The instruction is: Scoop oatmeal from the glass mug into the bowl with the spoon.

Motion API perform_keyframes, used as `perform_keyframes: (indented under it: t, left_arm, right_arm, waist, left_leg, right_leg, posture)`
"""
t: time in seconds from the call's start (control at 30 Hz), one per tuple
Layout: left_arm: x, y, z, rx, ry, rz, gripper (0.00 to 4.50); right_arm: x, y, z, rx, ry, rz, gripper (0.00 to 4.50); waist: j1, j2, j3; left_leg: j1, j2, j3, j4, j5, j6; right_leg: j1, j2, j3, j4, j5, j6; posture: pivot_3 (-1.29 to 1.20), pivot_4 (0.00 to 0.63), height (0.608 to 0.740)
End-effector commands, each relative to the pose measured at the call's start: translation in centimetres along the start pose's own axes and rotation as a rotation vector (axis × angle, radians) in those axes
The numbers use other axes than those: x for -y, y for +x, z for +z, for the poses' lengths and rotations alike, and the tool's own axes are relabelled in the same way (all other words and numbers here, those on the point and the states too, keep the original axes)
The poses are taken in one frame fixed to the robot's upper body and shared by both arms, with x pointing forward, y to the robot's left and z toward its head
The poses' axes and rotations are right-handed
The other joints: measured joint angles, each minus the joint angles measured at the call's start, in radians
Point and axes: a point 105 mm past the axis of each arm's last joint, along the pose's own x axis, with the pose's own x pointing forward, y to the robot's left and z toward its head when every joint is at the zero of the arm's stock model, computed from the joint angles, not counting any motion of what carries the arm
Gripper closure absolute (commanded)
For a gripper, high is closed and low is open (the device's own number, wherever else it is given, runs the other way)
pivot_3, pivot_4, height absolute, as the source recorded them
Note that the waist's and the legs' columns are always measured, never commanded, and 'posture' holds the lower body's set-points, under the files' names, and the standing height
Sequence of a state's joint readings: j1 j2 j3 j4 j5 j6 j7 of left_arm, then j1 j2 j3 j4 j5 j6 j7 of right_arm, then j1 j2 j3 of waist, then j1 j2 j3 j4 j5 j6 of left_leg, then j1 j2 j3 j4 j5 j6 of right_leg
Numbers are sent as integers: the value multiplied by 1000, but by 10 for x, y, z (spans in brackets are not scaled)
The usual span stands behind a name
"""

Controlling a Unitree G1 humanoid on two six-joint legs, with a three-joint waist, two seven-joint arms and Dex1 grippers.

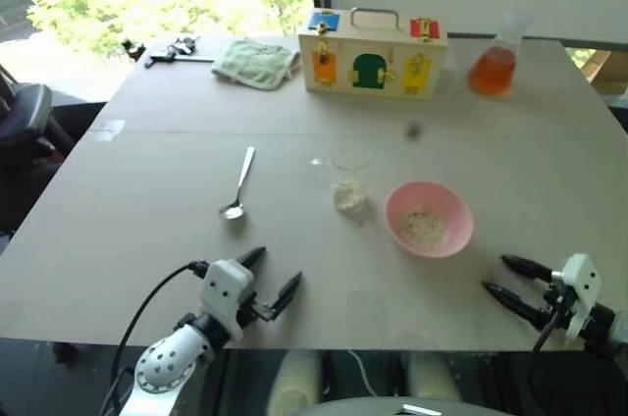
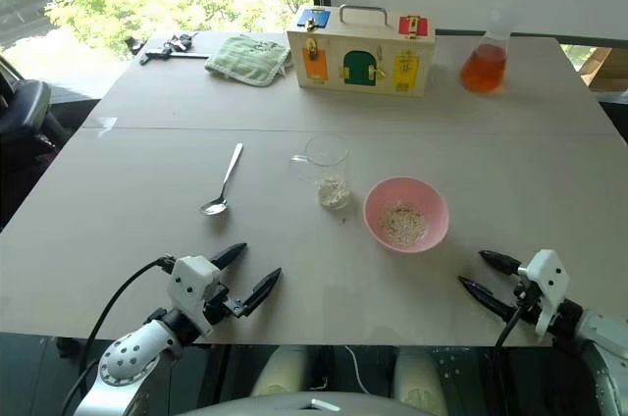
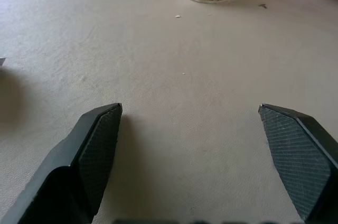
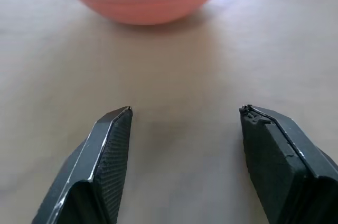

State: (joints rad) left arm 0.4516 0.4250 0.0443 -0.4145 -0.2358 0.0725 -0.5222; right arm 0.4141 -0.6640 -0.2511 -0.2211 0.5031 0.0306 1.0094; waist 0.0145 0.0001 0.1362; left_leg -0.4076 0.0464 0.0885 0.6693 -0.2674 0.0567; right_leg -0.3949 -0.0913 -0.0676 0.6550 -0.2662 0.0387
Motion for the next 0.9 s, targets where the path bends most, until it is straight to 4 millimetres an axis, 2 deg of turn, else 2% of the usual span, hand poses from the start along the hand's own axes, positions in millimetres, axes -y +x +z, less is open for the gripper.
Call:
perform_keyframes:
  t: [0.03,0.13,0.2,0.37,0.53,0.67,0.8,0.9]
  left_arm:
    - [-21,-4,27,73,11,83,83]
    - [-35,-1,45,108,17,116,83]
    - [-50,3,54,118,6,158,83]
    - [-94,20,71,85,34,271,83]
    - [-125,38,74,29,6,319,83]
    - [-146,53,53,-110,-31,343,83]
    - [-144,65,36,-206,-62,283,83]
    - [-134,68,30,-254,-81,215,83]
  right_arm:
    - [-29,0,48,66,-18,154,1235]
    - [-52,-2,75,31,-19,288,1235]
    - [-59,2,96,27,-31,342,1235]
    - [-76,34,128,56,-94,395,1235]
    - [-81,54,130,28,-142,373,1235]
    - [-79,60,127,18,-161,339,1235]
    - [-78,60,122,22,-161,323,1235]
    - [-77,59,119,29,-159,303,1235]
  waist:
    - [-1,0,2]
    - [1,-3,3]
    - [1,-5,5]
    - [1,-15,9]
    - [3,-19,12]
    - [3,-21,13]
    - [3,-22,13]
    - [2,-21,13]
  left_leg:
    - [0,0,0,0,0,0]
    - [-1,1,-2,1,0,0]
    - [-2,0,-3,3,0,0]
    - [-4,0,-4,4,0,0]
    - [-7,-2,-5,4,1,-1]
    - [-8,-4,-4,4,3,-5]
    - [-7,-4,-5,4,3,-5]
    - [-6,-4,-5,4,3,-5]
  right_leg:
    - [0,0,0,1,0,0]
    - [0,-1,1,1,0,0]
    - [0,-1,1,1,0,0]
    - [0,2,-1,2,1,1]
    - [-2,2,-4,2,3,4]
    - [-2,1,-4,1,2,5]
    - [-2,0,-5,1,2,6]
    - [-1,0,-6,3,2,6]
  posture:
    - [0,150,740]
    - [0,150,740]
    - [0,150,740]
    - [0,150,740]
    - [0,150,740]
    - [0,150,740]
    - [0,150,740]
    - [0,150,740]
